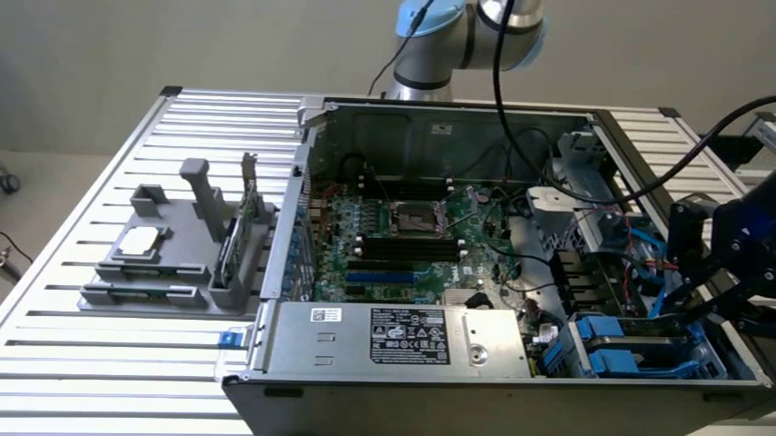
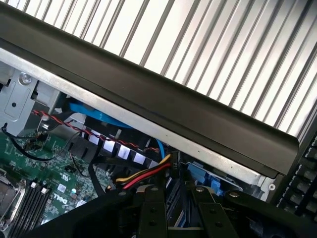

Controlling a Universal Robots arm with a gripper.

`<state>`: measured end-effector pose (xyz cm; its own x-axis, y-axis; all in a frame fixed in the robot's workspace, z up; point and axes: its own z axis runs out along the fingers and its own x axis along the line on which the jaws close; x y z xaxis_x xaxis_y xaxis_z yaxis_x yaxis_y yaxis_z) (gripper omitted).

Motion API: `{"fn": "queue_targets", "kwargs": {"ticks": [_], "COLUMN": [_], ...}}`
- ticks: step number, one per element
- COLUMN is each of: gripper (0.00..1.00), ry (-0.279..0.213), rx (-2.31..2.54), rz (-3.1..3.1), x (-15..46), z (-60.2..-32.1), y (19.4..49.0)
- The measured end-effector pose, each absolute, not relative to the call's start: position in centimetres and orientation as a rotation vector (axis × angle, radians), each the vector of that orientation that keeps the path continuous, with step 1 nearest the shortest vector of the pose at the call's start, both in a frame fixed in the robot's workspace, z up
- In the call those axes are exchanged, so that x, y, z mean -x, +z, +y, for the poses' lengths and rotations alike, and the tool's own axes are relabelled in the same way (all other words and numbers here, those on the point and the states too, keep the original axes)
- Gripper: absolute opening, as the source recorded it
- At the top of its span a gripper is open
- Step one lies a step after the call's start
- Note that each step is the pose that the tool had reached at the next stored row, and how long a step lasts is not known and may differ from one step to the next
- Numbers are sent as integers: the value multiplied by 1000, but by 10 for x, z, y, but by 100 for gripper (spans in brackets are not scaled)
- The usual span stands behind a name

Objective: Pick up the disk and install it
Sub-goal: 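Insert the first disk wire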

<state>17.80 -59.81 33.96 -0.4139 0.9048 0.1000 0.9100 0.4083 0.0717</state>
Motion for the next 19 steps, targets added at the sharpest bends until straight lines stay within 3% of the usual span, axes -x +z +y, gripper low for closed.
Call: {"fn": "queue_targets", "kwargs": {"ticks": [11, 13, 19], "gripper": [26, 18, 16], "ry": [-172, -169, -161], "rx": [1672, 1673, 1677], "rz": [-2573, -2568, -2557], "x": [-183, -183, -183], "z": [-598, -598, -598], "y": [336, 336, 336]}}
